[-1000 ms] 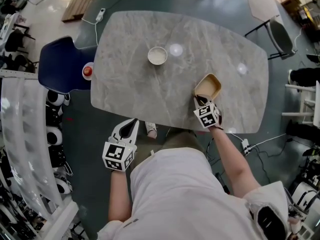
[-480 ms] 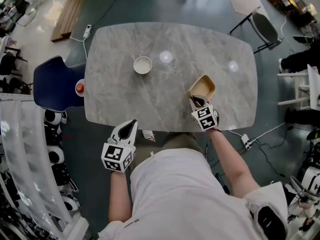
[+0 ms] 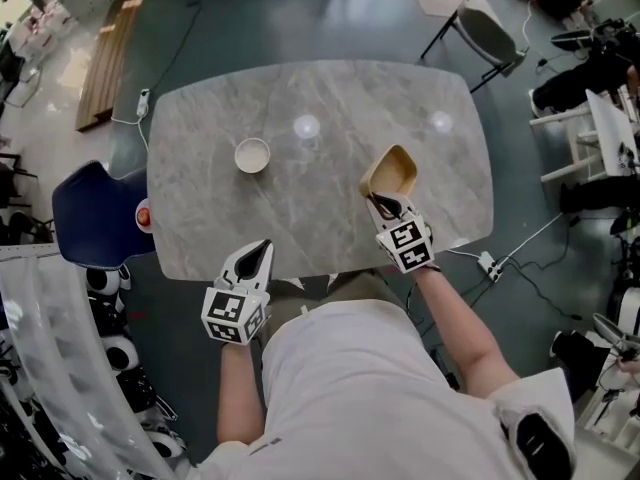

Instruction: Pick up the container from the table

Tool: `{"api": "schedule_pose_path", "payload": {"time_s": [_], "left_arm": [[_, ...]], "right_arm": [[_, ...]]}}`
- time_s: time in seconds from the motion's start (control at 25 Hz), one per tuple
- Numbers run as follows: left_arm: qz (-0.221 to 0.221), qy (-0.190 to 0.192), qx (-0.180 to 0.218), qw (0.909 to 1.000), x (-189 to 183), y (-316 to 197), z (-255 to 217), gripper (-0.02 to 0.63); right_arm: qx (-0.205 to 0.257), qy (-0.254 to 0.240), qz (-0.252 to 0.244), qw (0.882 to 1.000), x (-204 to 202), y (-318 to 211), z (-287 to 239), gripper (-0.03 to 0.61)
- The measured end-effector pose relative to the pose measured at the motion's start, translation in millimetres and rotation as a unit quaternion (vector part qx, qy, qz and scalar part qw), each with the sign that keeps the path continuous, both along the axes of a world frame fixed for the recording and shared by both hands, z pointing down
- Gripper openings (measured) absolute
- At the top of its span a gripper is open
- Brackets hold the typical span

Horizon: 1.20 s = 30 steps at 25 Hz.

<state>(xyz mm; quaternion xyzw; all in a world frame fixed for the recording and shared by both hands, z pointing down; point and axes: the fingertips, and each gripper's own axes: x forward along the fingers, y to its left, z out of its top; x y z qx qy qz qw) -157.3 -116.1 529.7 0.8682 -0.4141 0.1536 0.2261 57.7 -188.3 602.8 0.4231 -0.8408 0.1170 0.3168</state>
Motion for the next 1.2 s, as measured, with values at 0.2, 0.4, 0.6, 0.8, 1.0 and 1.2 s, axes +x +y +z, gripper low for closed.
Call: {"api": "schedule_pose_path", "payload": {"time_s": [0.2, 0.4, 0.6, 0.8, 1.0, 1.2], "left_arm": [[0.034, 0.011, 0.02, 0.9992, 21.4, -20.8, -12.6, 0.003], [0.064, 0.024, 0.05, 0.9965, 42.1, -40.0, -33.9, 0.003], [0.079, 0.061, 0.083, 0.9915, 59.7, -58.8, -65.9, 0.003], [0.11, 0.066, 0.118, 0.9847, 83.0, -67.9, -93.0, 0.003], [0.139, 0.078, 0.139, 0.9774, 102.4, -70.0, -113.7, 0.003], [0.164, 0.092, 0.157, 0.9695, 120.8, -66.6, -134.2, 0.003]], "right_arm": [[0.027, -0.023, 0.008, 0.999, 5.2, 7.7, -36.2, 0.029], [0.066, -0.047, 0.02, 0.996, 7.6, 13.0, -81.4, 0.028], [0.107, -0.072, 0.033, 0.991, 12.3, 18.8, -125.7, 0.028], [0.152, -0.096, 0.043, 0.983, 21.2, 30.4, -169.3, 0.028], [0.208, -0.128, 0.053, 0.968, 32.2, 42.6, -208.3, 0.028], [0.238, -0.149, 0.078, 0.957, 52.1, 61.8, -235.2, 0.028]]}}
